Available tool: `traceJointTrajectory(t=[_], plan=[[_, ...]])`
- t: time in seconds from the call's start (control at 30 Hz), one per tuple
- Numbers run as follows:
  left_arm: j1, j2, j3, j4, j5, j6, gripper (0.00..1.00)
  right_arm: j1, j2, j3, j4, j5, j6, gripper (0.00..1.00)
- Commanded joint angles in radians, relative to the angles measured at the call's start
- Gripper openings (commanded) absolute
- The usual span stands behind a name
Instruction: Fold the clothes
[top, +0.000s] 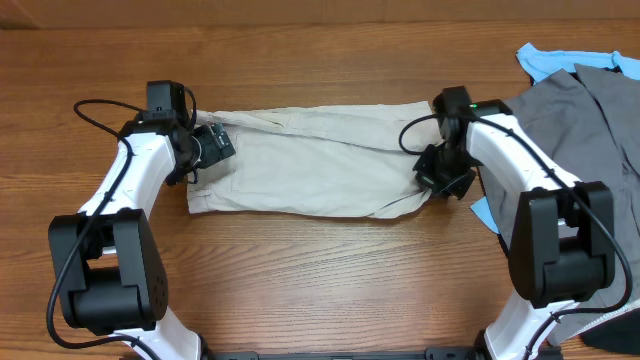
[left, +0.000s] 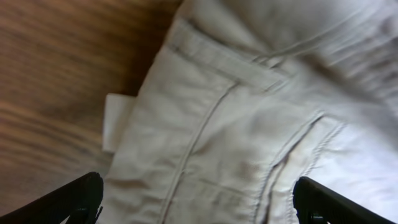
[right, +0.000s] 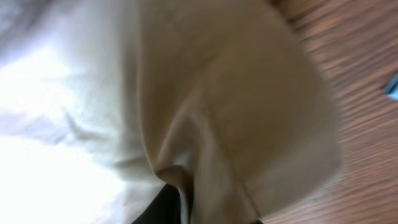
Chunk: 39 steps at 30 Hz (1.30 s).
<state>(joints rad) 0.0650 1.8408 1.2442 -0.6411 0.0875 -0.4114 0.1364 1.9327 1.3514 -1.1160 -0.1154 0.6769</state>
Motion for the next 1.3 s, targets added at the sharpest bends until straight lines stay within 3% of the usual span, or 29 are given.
traceJointTrajectory(t=[0.0,0.17,0.27,0.37,0.43,0.7,1.0,1.27], plan=[[-0.006,0.014,-0.001,0.03,0.044,0.031,0.99,-0.076,-0.052,0.009,-0.008,0.034,0.012,0.19],[-0.007,0.014,-0.001,0.077,0.07,0.031,0.96,-0.169,-0.076,0.052,-0.017,0.035,-0.014,0.23],[-0.008,0.014,-0.002,0.116,0.131,0.031,0.87,-0.204,-0.076,0.082,0.028,-0.014,-0.119,0.31],[-0.013,0.014,-0.002,0.148,0.151,0.031,0.83,-0.204,-0.076,0.084,0.112,-0.057,-0.172,0.52],[-0.018,0.016,-0.002,0.156,0.142,0.031,0.82,-0.197,-0.076,0.082,0.174,-0.087,-0.209,0.57],[-0.029,0.065,-0.002,0.18,0.139,0.031,0.82,-0.148,-0.073,0.066,0.268,-0.095,-0.263,0.54],[-0.031,0.103,-0.002,0.266,0.107,0.031,0.93,-0.127,0.004,0.06,0.323,-0.097,-0.262,0.54],[-0.033,0.208,-0.002,0.251,0.09,0.022,0.92,-0.1,0.072,0.061,0.367,-0.103,-0.262,0.54]])
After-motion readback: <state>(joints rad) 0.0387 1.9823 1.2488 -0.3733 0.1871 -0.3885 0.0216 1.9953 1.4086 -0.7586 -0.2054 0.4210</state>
